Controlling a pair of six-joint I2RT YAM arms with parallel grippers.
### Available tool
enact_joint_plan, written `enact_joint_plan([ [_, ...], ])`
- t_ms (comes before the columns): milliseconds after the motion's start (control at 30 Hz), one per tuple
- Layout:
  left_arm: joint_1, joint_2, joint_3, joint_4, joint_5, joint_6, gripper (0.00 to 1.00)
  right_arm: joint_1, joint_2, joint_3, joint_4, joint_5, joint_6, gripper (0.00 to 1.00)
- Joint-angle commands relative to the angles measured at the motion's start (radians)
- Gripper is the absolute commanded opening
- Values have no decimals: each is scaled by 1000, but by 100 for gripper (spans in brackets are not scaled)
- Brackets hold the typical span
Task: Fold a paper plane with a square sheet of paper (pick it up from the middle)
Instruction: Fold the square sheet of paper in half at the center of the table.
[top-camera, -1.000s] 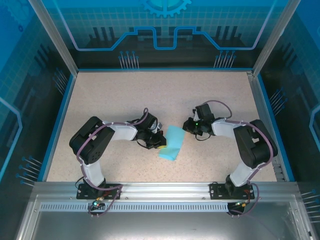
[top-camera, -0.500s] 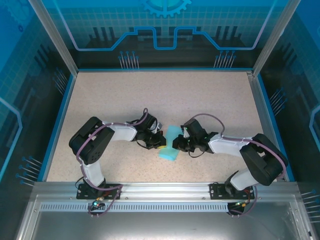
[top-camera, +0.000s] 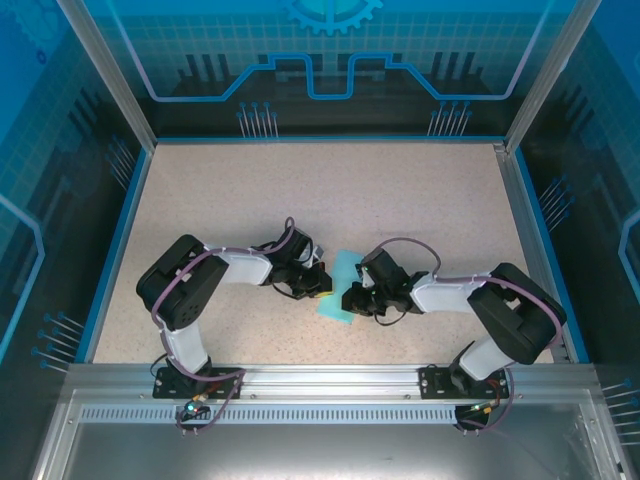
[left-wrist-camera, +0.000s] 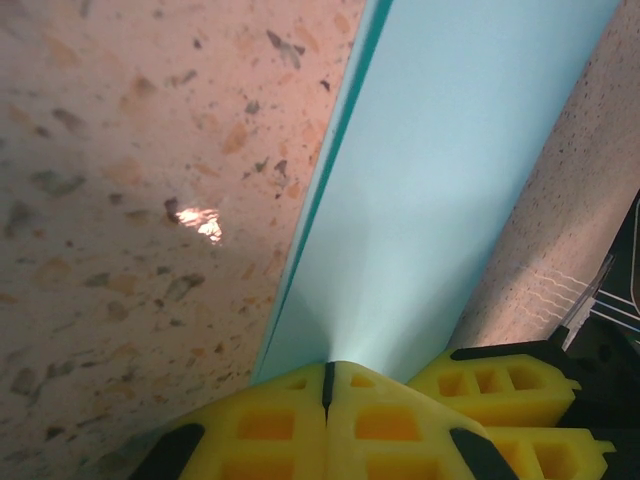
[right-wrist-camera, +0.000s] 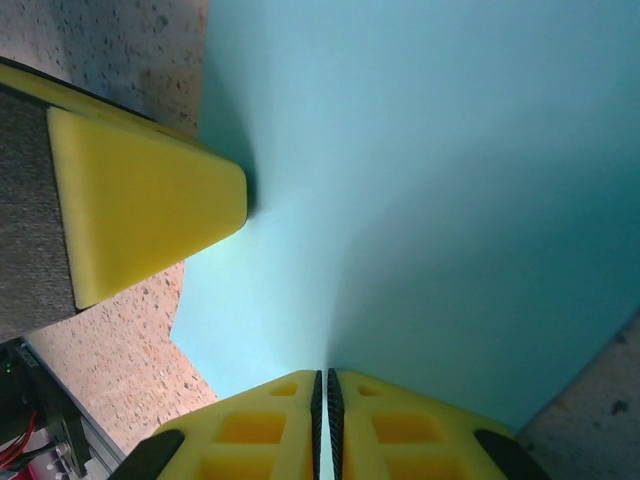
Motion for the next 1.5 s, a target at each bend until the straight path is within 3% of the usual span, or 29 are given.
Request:
enact_joint_plan([
  [0, -10, 103, -80, -194, -186, -14, 4, 37, -4, -42, -61, -30, 8, 14],
  [400, -11, 103, -87, -185, -192, -23, 4, 49, -114, -58, -296, -44, -144, 14],
  [600, -11, 98, -86, -185, -193, -25, 4, 39, -165, 56, -241, 3, -154, 15],
  [833, -12, 95, -83, -193, -193, -27, 4, 30, -12, 138, -146, -8, -139, 14],
  [1267, -14, 92, -73, -208, -199, -27, 3, 82, 26, 44, -198, -45, -161, 13],
  [1467, -14, 90, -78, -210, -204, -27, 3, 86, -25, -14, -256, -40, -151, 13],
])
